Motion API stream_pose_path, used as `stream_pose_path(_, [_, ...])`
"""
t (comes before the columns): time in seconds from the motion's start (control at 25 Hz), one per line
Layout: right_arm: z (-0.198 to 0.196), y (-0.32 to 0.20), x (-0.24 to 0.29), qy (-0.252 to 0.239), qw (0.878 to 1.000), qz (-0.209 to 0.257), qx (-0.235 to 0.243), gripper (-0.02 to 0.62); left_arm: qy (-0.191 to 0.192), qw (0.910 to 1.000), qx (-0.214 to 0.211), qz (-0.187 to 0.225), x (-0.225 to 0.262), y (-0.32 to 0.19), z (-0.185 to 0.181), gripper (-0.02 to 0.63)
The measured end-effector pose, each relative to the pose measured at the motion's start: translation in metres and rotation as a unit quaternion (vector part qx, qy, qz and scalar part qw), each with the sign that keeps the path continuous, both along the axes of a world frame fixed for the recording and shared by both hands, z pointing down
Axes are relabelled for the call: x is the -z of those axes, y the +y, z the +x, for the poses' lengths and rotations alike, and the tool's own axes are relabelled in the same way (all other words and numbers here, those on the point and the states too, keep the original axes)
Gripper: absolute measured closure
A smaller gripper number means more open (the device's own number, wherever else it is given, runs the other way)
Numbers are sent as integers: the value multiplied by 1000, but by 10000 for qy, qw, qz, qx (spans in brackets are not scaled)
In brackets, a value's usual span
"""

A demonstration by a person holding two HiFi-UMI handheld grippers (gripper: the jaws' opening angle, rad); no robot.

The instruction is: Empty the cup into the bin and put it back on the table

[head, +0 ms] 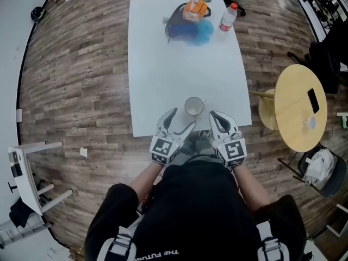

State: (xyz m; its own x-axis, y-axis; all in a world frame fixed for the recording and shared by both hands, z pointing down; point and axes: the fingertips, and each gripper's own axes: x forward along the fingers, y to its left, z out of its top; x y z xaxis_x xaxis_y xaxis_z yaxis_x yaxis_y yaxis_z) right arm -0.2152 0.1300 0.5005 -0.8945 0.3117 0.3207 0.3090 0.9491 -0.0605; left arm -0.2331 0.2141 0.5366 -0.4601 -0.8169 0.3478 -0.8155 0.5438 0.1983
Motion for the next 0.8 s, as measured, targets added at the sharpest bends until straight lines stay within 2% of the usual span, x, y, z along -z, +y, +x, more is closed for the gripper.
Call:
stream_pose_path(0.04, [-2, -2, -2, 27, 10000, -10, 23, 580, -124, 9998, -131, -101, -8, -5, 1, 217])
stream_pose_path(0.12, [-5, -7, -8, 85, 9999, -16, 61, 580, -353, 9982, -366, -333, -27, -11, 1, 192])
stream_pose_path(0.24, [-8, -18, -22, 231, 9997, 7, 75, 580, -338, 9966, -551, -513, -62, -19, -4, 189])
stream_pose_path(0.36, [-14, -25, -37, 374, 9992, 40, 104, 580, -373, 9963, -626, -446, -84, -31, -16, 189])
stream_pose_path(0.48, [-15, -33, -47, 463, 9989, 66, 89, 580, -490, 9958, -732, -262, -91, -46, -23, 189])
stream_pose_path(0.8, [-22, -35, -60, 542, 9985, 55, 79, 580, -857, 9905, -1072, -79, -94, -70, -35, 190])
